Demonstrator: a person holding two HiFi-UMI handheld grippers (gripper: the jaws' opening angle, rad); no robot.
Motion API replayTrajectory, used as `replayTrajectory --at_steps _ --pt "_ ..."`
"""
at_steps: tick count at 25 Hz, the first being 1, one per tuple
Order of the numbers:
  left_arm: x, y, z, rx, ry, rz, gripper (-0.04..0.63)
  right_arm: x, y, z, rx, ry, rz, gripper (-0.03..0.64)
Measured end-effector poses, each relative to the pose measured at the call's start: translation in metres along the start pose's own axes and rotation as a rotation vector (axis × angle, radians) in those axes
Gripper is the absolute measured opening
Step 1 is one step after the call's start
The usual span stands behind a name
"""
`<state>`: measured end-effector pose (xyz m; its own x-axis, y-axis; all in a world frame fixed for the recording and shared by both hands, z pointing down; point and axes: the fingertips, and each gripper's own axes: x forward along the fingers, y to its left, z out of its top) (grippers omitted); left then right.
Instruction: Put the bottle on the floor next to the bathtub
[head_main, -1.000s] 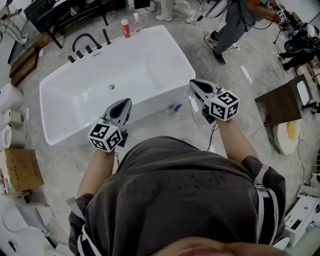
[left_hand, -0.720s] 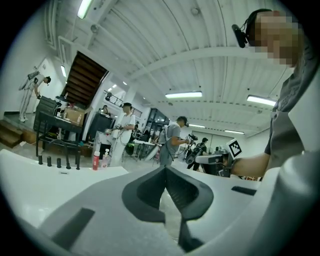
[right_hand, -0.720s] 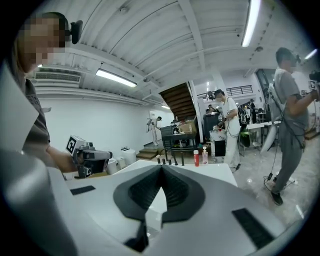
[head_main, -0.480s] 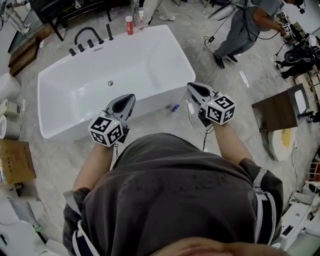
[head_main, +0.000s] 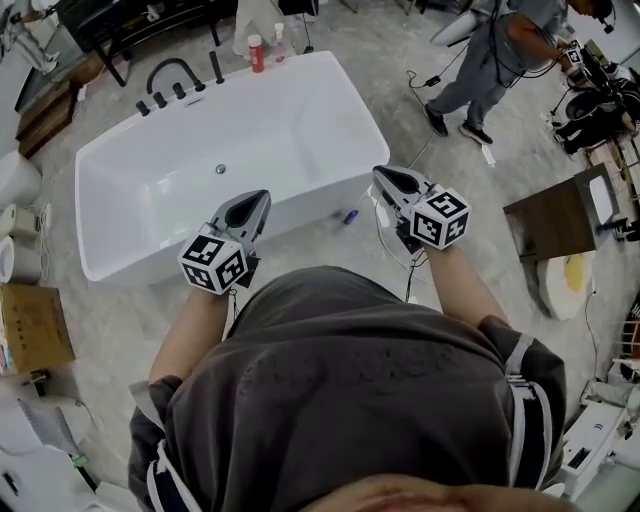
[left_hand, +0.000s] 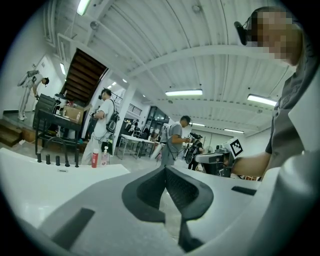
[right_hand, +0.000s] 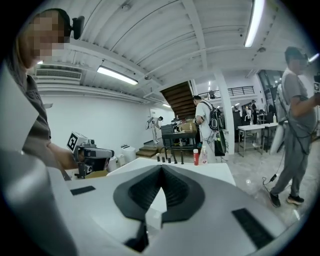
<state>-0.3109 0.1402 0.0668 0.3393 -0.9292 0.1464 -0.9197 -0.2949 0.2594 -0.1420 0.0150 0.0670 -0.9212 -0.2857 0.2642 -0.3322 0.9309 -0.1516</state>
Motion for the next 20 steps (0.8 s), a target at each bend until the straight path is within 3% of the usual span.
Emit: replayTrajectory --at_steps 20 --pt "0.008 0.0044 0.0025 -0.013 0.0 0.006 0.005 0.0012 -0.0083 -0.0023 0.004 0.001 -0.005 -0.009"
